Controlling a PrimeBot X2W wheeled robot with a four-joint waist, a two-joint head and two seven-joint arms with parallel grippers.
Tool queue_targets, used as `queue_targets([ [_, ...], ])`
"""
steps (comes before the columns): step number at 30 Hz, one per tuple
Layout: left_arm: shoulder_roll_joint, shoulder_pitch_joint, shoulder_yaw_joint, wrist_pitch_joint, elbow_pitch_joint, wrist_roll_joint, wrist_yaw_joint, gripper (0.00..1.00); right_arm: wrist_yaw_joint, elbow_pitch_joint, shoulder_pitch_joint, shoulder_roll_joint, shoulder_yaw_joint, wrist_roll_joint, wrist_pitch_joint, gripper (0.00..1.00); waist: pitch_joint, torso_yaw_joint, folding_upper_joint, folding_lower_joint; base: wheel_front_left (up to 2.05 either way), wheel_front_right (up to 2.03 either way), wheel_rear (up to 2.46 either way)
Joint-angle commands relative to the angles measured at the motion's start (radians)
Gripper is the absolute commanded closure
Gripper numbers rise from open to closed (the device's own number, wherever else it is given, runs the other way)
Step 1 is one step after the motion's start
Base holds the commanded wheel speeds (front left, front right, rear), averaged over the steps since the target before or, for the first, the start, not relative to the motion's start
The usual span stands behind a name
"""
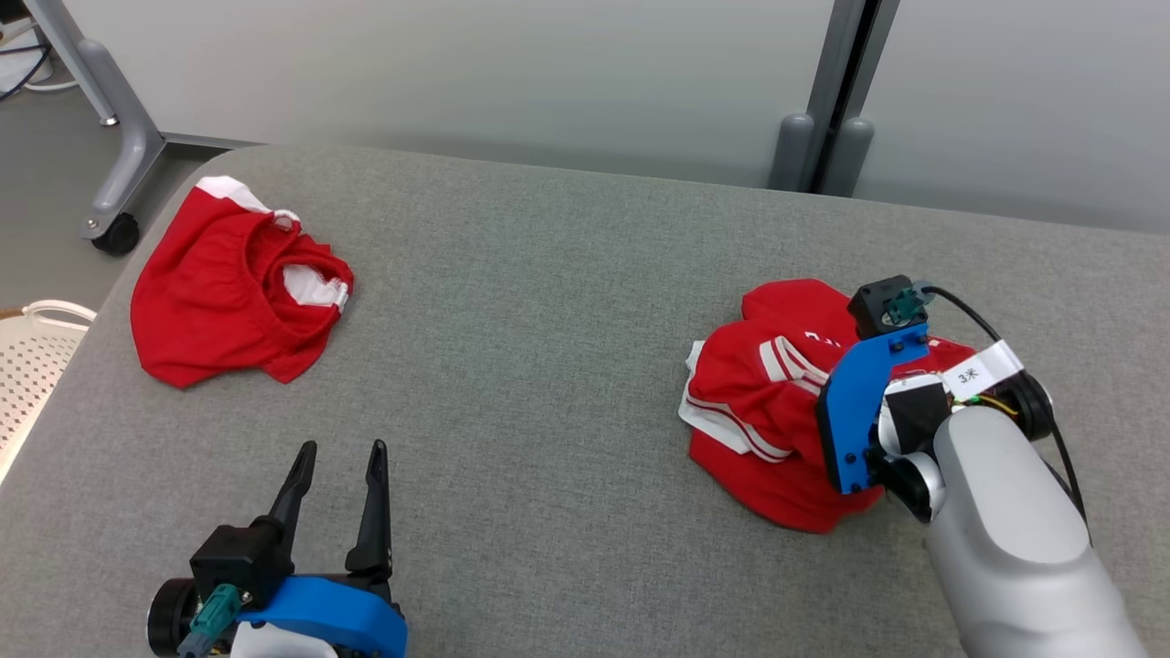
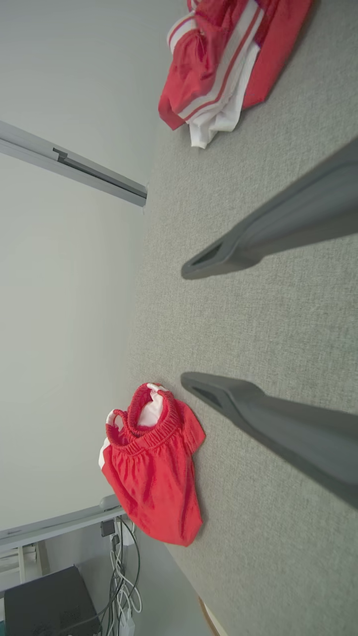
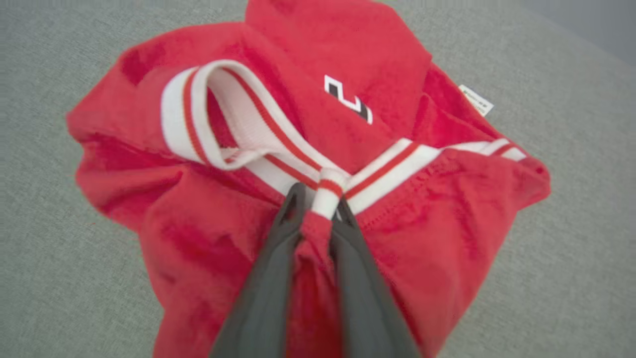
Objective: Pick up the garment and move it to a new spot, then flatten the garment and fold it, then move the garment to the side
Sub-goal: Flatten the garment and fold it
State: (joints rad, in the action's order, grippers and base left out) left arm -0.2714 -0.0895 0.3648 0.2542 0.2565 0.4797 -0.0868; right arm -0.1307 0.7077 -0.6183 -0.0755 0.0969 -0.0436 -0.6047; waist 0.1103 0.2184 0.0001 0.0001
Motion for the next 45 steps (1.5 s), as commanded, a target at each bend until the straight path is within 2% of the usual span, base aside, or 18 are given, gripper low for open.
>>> queue_targets([
  [1,0.0,-0.014,-0.003,0.006,0.002,-0.001,0.002,0.0,0.0,-0.012,0.012,-0.007,-0.002,0.002,0.012,1.0,-0.002,-0.002,-0.0001,-0.0001,0.0,0.0,0.0],
  [9,-0.004,-0.018,-0.013,0.008,0.009,0.006,0.01,0.0,0.0,-0.154,-0.048,0.002,0.005,-0.019,0.19,1.0,-0.028,-0.015,-0.0001,-0.0001,0.0,0.0,0.0],
  [19,-0.004,-0.034,-0.015,0.01,-0.003,-0.005,0.011,0.0,0.0,-0.215,-0.298,0.0,0.188,-0.12,0.548,1.0,-0.027,-0.01,-0.0001,-0.0001,0.0,0.0,0.0],
  [23,-0.006,-0.034,-0.018,0.011,-0.011,-0.008,0.006,0.0,0.0,-0.22,-0.39,-0.033,0.272,-0.184,0.679,1.0,-0.024,-0.01,-0.0001,-0.0001,0.0,0.0,0.0],
  [26,-0.008,-0.028,-0.021,0.011,-0.017,-0.01,0.002,0.0,0.0,-0.233,-0.421,-0.056,0.295,-0.228,0.756,1.0,-0.021,-0.017,-0.0001,-0.0001,0.0,0.0,0.0],
  [32,-0.006,-0.022,-0.021,0.011,-0.024,-0.011,0.002,0.0,0.0,-0.193,-0.303,-0.162,0.281,-0.259,0.758,1.0,-0.01,-0.044,-0.0001,-0.0001,0.0,0.0,0.0],
  [36,-0.005,-0.026,-0.019,0.011,-0.022,-0.011,0.007,0.0,0.0,-0.131,-0.186,-0.221,0.21,-0.252,0.752,1.0,-0.006,-0.06,-0.0001,-0.0001,0.0,0.0,0.0],
  [41,-0.004,-0.03,-0.013,0.012,-0.018,-0.014,0.009,0.0,0.0,-0.03,-0.068,-0.251,0.106,-0.218,0.756,1.0,-0.006,-0.073,-0.0001,-0.0001,0.0,0.0,0.0],
  [42,-0.005,-0.03,-0.011,0.012,-0.016,-0.014,0.012,0.0,0.0,-0.007,-0.047,-0.25,0.082,-0.207,0.75,0.79,-0.008,-0.075,-0.0001,-0.0001,0.0,0.0,0.0],
  [43,-0.005,-0.028,-0.01,0.012,-0.014,-0.014,0.013,0.0,0.0,0.019,-0.029,-0.245,0.055,-0.195,0.739,0.0,-0.011,-0.076,-0.0001,-0.0001,0.0,0.0,0.0],
  [45,-0.006,-0.026,-0.009,0.012,-0.011,-0.013,0.014,0.0,0.0,0.045,-0.007,-0.236,0.002,-0.168,0.738,0.0,-0.017,-0.079,-0.0001,-0.0001,0.0,0.0,0.0],
])
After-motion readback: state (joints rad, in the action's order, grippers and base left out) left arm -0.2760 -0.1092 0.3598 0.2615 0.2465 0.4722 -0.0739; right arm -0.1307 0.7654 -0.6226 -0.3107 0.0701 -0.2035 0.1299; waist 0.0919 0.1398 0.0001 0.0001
